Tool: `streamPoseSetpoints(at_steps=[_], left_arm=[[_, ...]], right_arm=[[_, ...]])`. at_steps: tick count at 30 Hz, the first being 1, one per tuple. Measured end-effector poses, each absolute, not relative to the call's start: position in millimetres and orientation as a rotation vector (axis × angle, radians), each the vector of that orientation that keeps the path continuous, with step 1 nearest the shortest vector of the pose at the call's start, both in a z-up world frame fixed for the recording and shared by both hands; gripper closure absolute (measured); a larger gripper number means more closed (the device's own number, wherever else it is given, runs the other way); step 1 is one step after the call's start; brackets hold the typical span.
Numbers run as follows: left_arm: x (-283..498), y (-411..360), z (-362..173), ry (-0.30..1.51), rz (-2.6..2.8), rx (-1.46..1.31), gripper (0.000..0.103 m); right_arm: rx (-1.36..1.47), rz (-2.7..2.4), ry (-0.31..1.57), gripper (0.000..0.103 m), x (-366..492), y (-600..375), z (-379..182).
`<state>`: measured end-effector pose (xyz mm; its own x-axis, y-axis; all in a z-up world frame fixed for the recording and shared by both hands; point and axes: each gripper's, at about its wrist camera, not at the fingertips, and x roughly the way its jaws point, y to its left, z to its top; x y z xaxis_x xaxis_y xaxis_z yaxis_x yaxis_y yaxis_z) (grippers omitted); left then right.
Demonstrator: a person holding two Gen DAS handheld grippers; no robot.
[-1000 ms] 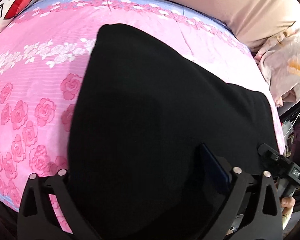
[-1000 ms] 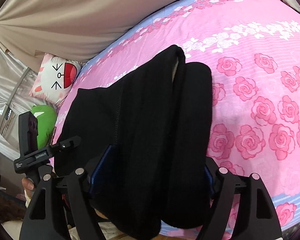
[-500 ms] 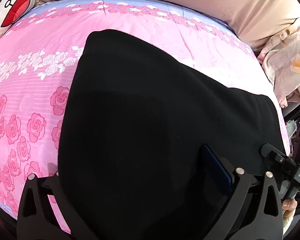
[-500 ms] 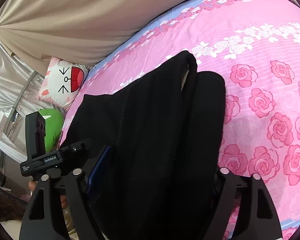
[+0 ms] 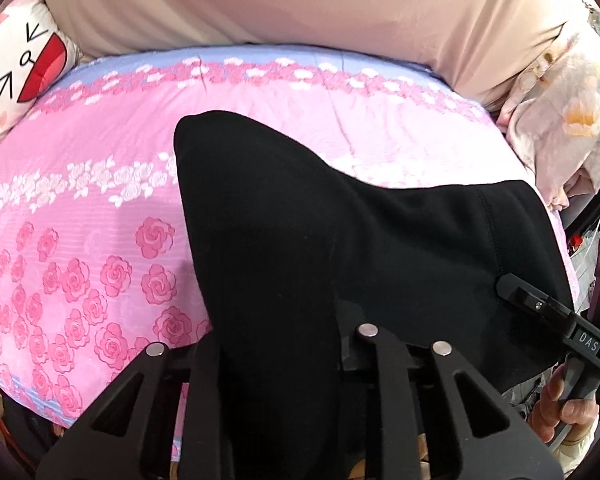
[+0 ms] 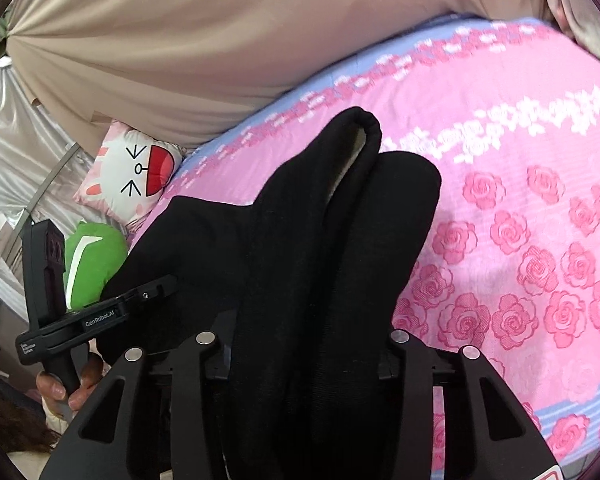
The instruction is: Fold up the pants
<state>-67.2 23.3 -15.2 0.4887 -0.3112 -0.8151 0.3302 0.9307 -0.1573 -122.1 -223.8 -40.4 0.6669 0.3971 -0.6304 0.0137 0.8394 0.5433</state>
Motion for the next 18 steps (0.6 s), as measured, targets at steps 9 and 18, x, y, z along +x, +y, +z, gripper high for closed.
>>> streamPoseSetpoints(at_steps=[9,18], left_arm=[[-82.8,7.9,30.5,0.862,-0.430,0.057,0.082],[-91.0,4.5,86.4,0.705,-0.438,0.083,0.082]], right_arm=[[0.473,0.216,0.703,0.062,-141.6,-218.7,7.2],[0.414,0.220,0.548,0.062,-148.2,-218.2,64.2]])
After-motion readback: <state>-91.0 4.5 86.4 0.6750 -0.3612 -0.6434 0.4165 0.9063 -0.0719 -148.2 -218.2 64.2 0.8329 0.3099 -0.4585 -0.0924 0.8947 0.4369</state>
